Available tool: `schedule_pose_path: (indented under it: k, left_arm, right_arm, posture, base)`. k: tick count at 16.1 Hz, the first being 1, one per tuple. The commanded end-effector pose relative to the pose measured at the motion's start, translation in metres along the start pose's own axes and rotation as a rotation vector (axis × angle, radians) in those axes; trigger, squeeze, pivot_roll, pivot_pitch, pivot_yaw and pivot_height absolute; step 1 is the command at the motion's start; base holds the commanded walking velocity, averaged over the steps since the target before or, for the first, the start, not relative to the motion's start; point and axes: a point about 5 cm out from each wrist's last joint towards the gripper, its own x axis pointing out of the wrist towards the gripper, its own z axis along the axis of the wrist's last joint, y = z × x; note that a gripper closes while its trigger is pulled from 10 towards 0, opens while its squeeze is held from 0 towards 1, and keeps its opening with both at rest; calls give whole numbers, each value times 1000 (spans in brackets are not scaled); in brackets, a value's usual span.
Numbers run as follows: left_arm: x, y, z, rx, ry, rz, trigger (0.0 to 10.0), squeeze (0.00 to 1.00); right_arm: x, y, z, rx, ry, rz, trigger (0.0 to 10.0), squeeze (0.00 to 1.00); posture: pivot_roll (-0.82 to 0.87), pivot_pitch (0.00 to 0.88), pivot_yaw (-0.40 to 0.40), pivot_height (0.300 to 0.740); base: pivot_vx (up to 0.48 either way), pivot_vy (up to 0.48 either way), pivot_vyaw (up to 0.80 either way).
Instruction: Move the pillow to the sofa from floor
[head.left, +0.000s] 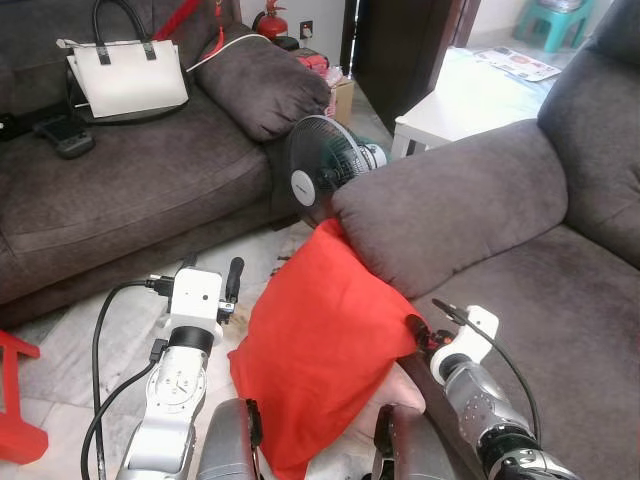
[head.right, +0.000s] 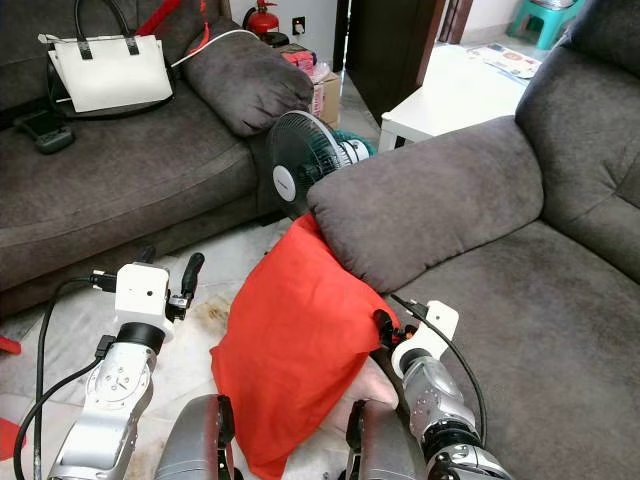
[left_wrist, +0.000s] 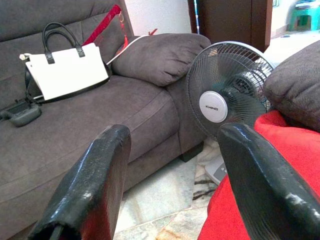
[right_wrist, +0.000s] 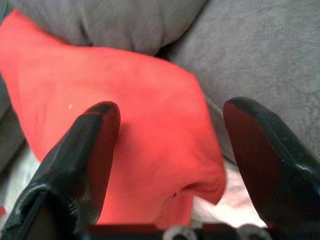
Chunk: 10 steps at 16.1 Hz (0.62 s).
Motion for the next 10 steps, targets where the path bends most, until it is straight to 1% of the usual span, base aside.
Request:
schedule_pose_path:
  k: [1, 4, 5, 6, 10]
  left_arm:
    - [2, -1, -2, 0, 18, -7, 10000, 0]
    - [1, -2, -2, -1, 23, -15, 10000, 0]
    - [1, -2, -3, -1, 25, -17, 10000, 0]
    - [1, -3, -3, -2, 26, -18, 10000, 0]
    - [1, -5, -4, -2, 32, -28, 10000, 0]
  right_arm:
    - [2, 1, 7, 29, -29, -8, 10000, 0]
    - [2, 2, 4, 57, -1, 22, 10000, 0]
    - [1, 2, -1, 87, 20, 43, 10000, 0]
    - [1, 2, -4, 75, 44, 44, 10000, 0]
    - [-3, -10, -7, 48, 36, -8, 10000, 0]
  posture:
    - [130, 60, -52, 579]
    - [130, 60, -53, 579]
    - [130, 61, -53, 579]
    - [130, 61, -53, 579]
    - [126, 60, -53, 579]
  base:
    - [0, 0, 0]
    - [0, 0, 0]
    - [0, 0, 0]
    - [0, 0, 0]
    - [0, 0, 0]
